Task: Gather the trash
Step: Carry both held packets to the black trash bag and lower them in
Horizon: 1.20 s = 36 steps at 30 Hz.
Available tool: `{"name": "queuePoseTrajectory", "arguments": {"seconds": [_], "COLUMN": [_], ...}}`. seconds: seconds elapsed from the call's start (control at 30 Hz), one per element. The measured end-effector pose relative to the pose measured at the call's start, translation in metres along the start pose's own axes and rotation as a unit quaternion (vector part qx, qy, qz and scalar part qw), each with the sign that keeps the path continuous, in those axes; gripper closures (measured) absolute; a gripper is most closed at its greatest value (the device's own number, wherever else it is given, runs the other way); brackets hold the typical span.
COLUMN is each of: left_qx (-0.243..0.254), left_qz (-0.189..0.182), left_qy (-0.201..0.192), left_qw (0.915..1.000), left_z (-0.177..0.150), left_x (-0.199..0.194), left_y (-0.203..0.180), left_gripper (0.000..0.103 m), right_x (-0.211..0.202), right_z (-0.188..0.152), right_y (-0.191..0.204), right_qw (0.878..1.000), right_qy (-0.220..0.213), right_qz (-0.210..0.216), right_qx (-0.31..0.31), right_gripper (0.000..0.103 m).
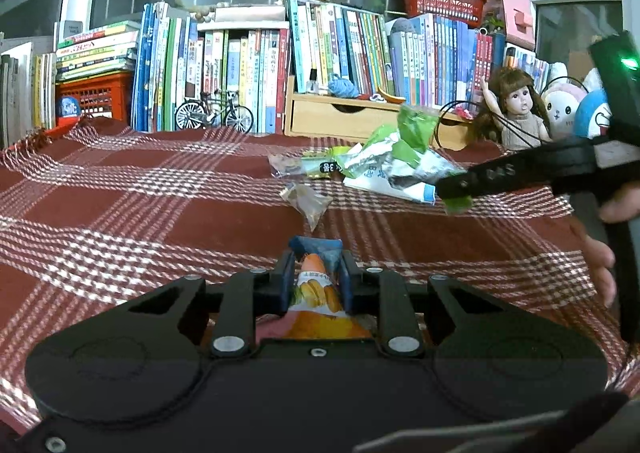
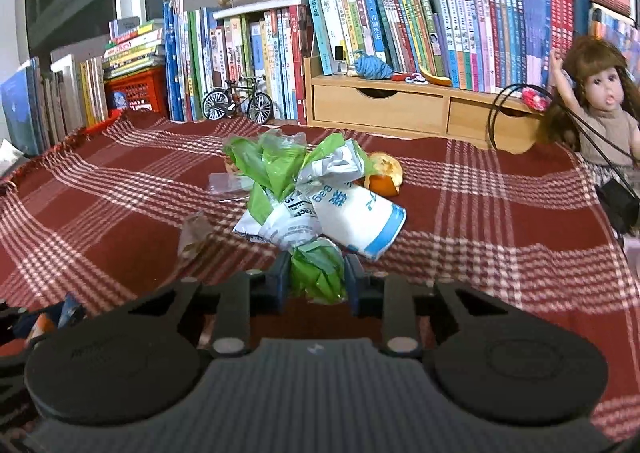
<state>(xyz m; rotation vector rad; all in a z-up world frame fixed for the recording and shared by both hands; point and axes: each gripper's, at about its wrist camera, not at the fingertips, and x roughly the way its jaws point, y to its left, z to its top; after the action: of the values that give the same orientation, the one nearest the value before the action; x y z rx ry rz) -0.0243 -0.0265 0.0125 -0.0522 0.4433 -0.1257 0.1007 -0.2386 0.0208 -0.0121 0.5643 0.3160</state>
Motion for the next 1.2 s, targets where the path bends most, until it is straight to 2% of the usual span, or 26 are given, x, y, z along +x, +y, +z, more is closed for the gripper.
{"name": "queuePoseTrajectory", "arguments": {"seconds": [0.23,0.5,0.7,0.9,1.2], "left_qx": [0.003,-0.008,-0.01,-0.012,0.014], "left_qz": [0.008,0.0,-0.003,-0.021,-0.052], "left_qy": [-0.005,-0.019,-0.025,-0.022,-0.002], "left_qw": [1.0,0.9998,0.9996,0.9994,0.9986], "left_z": [0.0,-0.006,-0.007,-0.012,-0.037], "left_x": [-0.012,-0.035,-0.055,-0.081,-0.124], "left_y": [0.005,0.02,0.027,0.034,0.036], "left_gripper": [0.081,0.081,0.081,0.081,0.081], "right_x": [-0.039,-0.078,-0.092,-0.109,-0.134], "right_z": [-0.019,-0.042,-0.06,-0.081,-0.119], "right_y": [0.008,0.018,0.028,0.041,0.061], "right_qw": [1.0,0.999,0.999,0.997,0.994], "right_qy": [-0.007,-0.018,-0.013,0.0,0.03], "right_qz": [0.011,0.015,0.042,0.072,0.105], "right_qx": [0.013,0.025,0.031,0.033,0.028], "right_gripper": [0.071,0.071,0.071,0.071,0.071]}}
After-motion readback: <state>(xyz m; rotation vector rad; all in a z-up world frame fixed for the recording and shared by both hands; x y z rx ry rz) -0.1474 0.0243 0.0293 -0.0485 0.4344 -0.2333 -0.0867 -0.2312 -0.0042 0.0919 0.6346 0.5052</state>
